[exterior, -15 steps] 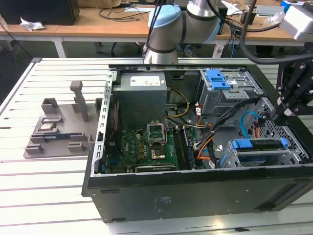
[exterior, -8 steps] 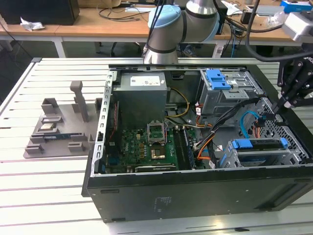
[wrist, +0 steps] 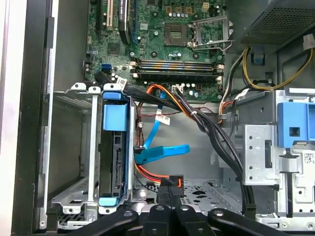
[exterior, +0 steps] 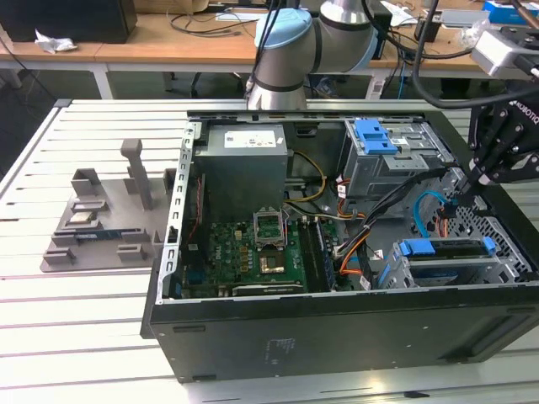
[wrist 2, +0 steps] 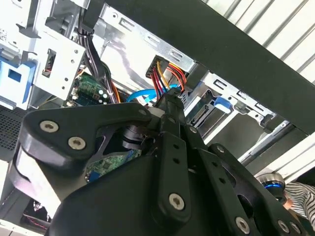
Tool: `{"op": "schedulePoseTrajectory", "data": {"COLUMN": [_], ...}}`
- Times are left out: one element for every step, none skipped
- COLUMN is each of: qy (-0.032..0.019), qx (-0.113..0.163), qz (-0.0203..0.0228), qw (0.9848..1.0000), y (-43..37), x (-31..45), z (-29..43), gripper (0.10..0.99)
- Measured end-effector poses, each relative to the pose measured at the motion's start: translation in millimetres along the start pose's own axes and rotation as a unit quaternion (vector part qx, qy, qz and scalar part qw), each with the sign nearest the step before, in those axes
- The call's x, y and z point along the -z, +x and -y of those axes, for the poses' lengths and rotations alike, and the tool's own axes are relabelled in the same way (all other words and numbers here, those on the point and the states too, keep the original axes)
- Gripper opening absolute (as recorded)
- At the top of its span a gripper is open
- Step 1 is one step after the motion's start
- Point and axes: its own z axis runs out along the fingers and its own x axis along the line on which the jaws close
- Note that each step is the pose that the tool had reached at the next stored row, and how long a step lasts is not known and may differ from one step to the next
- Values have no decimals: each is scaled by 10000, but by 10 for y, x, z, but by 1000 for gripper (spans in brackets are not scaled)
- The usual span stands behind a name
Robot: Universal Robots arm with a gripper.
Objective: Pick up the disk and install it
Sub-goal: 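Insert the first disk wire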
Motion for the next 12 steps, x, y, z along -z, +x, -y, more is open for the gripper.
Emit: {"op": "schedulePoseTrajectory", "data": {"qy": [0, 0, 0, 0, 0, 0, -2, -5, -5, -6, -8, -9], "qx": [0, 0, 0, -1, -1, -1, -6, -21, -24, -28, -38, -42], "qz": [-2, -3, -6, -8, -10, -14, -88, -248, -287, -333, -452, -507], "qw": [10000, 10000, 10000, 10000, 10000, 10000, 10000, 9997, 9996, 9994, 9990, 9987], "y": [0, 0, 0, 0, 0, 0, -31, -104, -133, -157, -202, -223], "x": [0, 0, 0, 1, 1, 0, -7, -17, -23, -30, -44, -58], "z": [0, 0, 0, 0, 0, 0, 2, 7, 9, 11, 12, 14], "gripper": [106, 106, 114, 169, 235, 302, 302, 302, 302, 302, 302, 302]}}
